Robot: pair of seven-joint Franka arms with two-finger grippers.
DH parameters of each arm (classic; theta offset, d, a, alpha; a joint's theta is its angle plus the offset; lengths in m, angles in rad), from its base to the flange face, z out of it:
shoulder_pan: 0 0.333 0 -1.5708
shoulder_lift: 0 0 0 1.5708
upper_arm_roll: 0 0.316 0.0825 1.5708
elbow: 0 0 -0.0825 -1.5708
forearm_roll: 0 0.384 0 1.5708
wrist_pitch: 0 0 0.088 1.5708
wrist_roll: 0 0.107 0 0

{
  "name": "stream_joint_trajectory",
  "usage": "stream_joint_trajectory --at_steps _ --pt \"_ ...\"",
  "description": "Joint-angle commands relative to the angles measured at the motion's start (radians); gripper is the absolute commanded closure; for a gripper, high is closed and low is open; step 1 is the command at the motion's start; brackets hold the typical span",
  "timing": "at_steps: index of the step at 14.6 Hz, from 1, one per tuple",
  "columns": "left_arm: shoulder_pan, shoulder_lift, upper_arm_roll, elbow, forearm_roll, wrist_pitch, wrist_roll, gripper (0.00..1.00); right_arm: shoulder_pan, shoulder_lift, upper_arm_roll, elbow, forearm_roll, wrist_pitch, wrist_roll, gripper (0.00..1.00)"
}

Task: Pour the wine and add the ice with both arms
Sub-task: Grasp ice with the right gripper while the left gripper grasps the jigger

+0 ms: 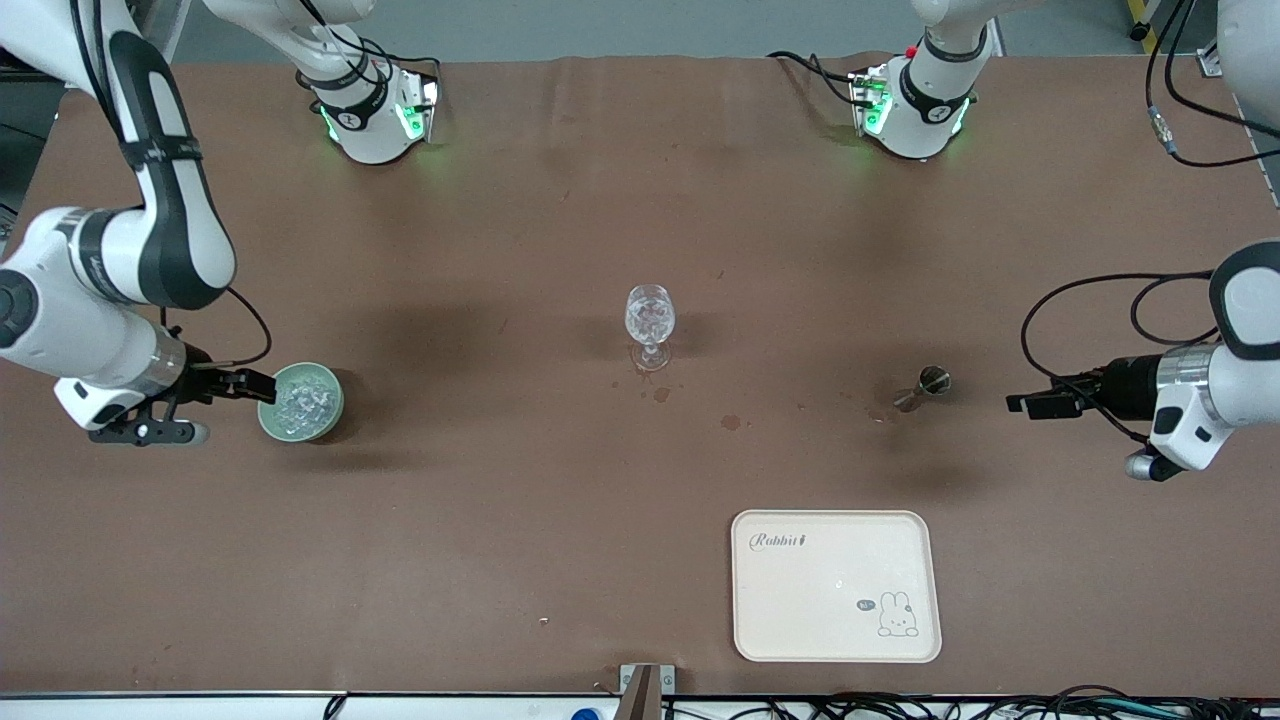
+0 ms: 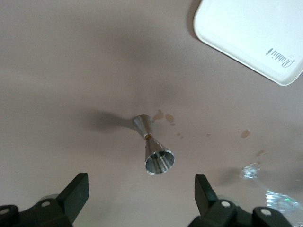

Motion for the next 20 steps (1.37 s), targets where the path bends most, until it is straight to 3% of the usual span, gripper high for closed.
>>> stream_joint_trajectory --at_steps 1,6,11,14,20 --pt "0.025 0.068 -0.009 0.011 -0.073 -0.003 -0.083 0.06 -0.007 0.008 0.006 -0.063 0.002 0.084 -0.003 0.02" --pt "0.053 0.156 -0.009 0.011 -0.153 -0.023 -0.228 0.14 -0.002 0.038 0.008 -0.113 0.002 0.16 -0.001 0.04" --pt "0.097 0.245 -0.009 -0.011 -0.325 -0.05 -0.321 0.2 0.001 0.078 0.009 -0.139 0.007 0.224 0.003 0.1" --pt "0.099 0.277 -0.009 -0.012 -0.365 -0.079 -0.344 0.21 0.007 0.083 0.009 -0.187 0.007 0.302 0.005 0.14" --pt "0.108 0.317 -0.009 -0.011 -0.388 -0.081 -0.347 0.22 0.021 0.08 0.014 -0.199 0.007 0.295 0.008 0.25"
